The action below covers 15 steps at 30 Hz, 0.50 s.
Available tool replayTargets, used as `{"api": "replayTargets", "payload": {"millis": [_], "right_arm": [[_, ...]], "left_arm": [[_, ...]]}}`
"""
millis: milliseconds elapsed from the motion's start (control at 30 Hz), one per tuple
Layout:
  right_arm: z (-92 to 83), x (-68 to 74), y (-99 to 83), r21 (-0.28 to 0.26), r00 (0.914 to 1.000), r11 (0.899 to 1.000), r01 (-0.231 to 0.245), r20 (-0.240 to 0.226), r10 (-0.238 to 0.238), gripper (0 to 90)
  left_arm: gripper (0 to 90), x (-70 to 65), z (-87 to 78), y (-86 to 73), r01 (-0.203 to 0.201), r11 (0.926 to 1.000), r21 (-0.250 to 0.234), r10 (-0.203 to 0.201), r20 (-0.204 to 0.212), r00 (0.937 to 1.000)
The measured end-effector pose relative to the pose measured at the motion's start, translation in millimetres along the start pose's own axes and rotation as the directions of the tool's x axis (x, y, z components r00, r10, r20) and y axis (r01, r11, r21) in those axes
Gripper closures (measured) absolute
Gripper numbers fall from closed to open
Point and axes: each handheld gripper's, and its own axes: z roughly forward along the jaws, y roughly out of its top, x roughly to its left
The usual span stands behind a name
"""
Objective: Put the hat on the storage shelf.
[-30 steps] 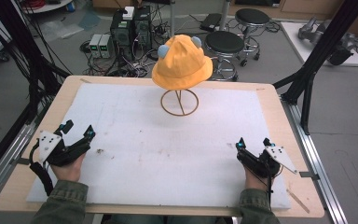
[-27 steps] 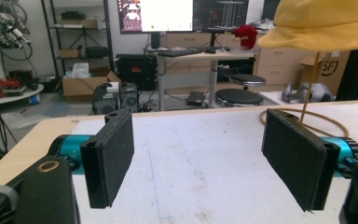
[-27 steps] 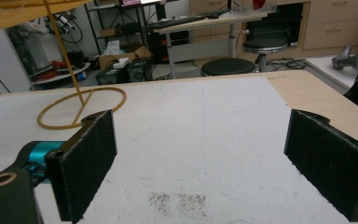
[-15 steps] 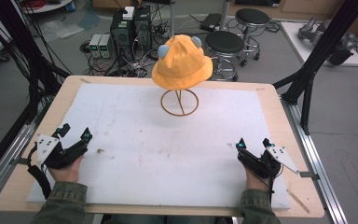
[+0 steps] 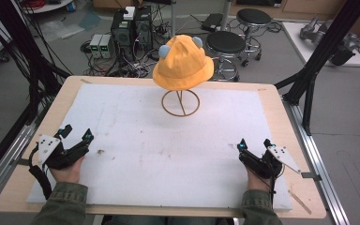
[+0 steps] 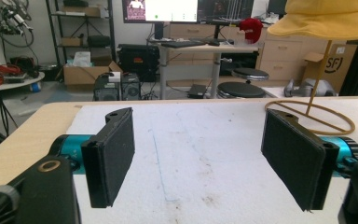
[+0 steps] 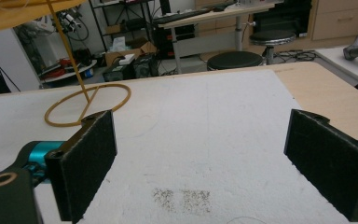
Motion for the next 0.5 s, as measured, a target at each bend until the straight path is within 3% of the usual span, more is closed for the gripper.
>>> {"api": "replayTargets", "payload": {"millis": [500], "right_arm": [[2.2,-1.5,-0.5,0.014,1.0000,1.000,-0.007,-0.005,0.007,8.0]], "left_arm": [[26.1,1.7,1.5,-1.1,0.017,0.9998,0.007,-0.017,0.000,0.9999]]}}
